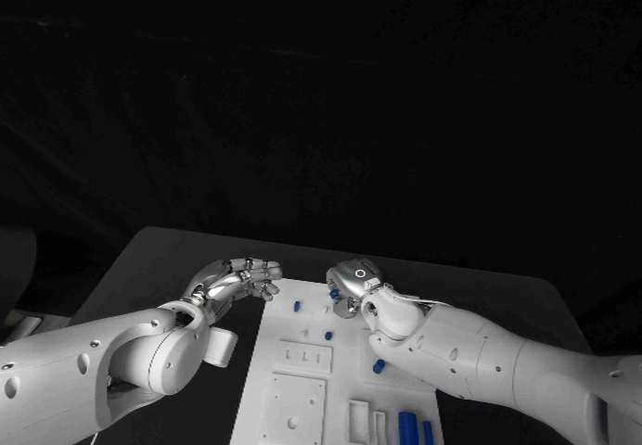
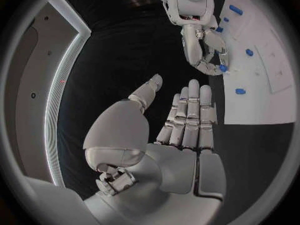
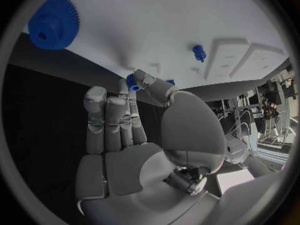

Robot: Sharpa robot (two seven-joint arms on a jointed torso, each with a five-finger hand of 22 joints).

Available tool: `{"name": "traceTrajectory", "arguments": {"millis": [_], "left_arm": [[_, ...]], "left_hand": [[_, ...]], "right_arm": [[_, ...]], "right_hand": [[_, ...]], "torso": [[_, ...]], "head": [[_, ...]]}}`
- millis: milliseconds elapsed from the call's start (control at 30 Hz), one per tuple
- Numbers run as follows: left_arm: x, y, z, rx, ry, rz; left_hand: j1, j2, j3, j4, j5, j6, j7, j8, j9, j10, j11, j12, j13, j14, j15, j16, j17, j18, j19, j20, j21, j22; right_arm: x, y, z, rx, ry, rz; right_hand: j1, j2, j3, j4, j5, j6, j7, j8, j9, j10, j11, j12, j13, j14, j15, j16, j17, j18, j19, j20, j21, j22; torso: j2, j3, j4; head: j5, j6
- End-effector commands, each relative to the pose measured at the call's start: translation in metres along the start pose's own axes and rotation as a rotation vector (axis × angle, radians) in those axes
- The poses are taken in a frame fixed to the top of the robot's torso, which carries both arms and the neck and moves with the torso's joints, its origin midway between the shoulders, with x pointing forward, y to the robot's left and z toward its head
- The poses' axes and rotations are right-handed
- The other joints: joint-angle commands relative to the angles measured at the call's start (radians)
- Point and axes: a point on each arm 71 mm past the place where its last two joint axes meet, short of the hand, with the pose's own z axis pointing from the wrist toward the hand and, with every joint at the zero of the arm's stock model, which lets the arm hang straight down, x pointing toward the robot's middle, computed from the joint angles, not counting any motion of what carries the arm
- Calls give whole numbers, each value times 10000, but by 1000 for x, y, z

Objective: Assemble the parts on the task board

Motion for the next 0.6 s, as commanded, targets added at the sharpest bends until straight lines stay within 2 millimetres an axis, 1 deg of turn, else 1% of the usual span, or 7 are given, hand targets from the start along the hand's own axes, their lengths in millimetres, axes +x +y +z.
{"name": "traceTrajectory", "arguments": {"millis": [33, 100, 167, 233, 433, 600], "left_arm": [[3, -2, 1, 130, 96, 29], [3, -3, 1, 143, 101, 33], [3, -3, 1, 152, 109, 35], [3, -4, 2, 156, 115, 36], [4, -5, 2, 177, 138, 39], [5, -6, 2, 188, 157, 39]], "left_hand": [[0, -79, -33, 0, 58, 42, 32, -51, -17, 20, 59, -51, -13, 19, 62, -62, 11, 132, -51, -7, -61, -11], [0, -80, -33, 0, 57, 42, 33, -52, -17, 20, 59, -52, -13, 20, 62, -64, 12, 132, -51, -6, -61, -11], [0, -81, -34, 0, 57, 42, 33, -53, -18, 20, 59, -54, -13, 20, 62, -65, 13, 132, -51, -6, -61, -11], [1, -82, -34, 0, 57, 42, 33, -53, -19, 21, 59, -55, -13, 21, 62, -67, 14, 132, -51, -6, -61, -11], [1, -85, -35, 0, 57, 42, 34, -56, -21, 22, 60, -60, -13, 22, 63, -72, 18, 132, -51, -6, -61, -11], [1, -88, -36, 1, 56, 42, 35, -58, -23, 23, 60, -65, -12, 23, 63, -76, 21, 132, -51, -5, -61, -12]], "right_arm": [[1, 1, 1, -49, 84, -192], [1, 1, 1, -40, 95, -200], [1, 1, 1, -35, 106, -208], [2, 2, 2, -38, 122, -217], [1, 3, 3, 20, 90, -207], [2, 3, 4, 59, 119, -215]], "right_hand": [[92, 21, 57, -12, 23, 32, 62, 112, 233, 104, 62, 27, 14, -16, -30, 58, -15, 1015, 50, -41, 46, 169], [91, 18, 59, -10, 23, 32, 62, 111, 233, 105, 62, 26, 15, -16, -30, 59, -16, 1015, 49, -41, 46, 169], [91, 16, 60, -9, 23, 32, 62, 110, 233, 106, 62, 25, 16, -17, -30, 59, -17, 1015, 49, -41, 47, 169], [91, 15, 62, -7, 23, 32, 62, 110, 233, 106, 62, 24, 16, -17, -30, 59, -18, 1015, 48, -41, 47, 168], [92, 11, 70, 1, 23, 30, 63, 107, 233, 107, 63, 19, 19, -19, -30, 60, -21, 1015, 46, -42, 47, 167], [94, 9, 78, 6, 23, 29, 63, 104, 233, 107, 63, 15, 20, -20, -30, 60, -24, 1014, 43, -42, 47, 165]], "torso": [[-1, -4, -5], [7, -3, -10], [14, 7, -22], [19, 10, -21], [23, 6, -20], [18, -1, -21]], "head": [[15, 9], [24, 7], [41, 11], [45, 5], [52, -9], [111, -21]]}}
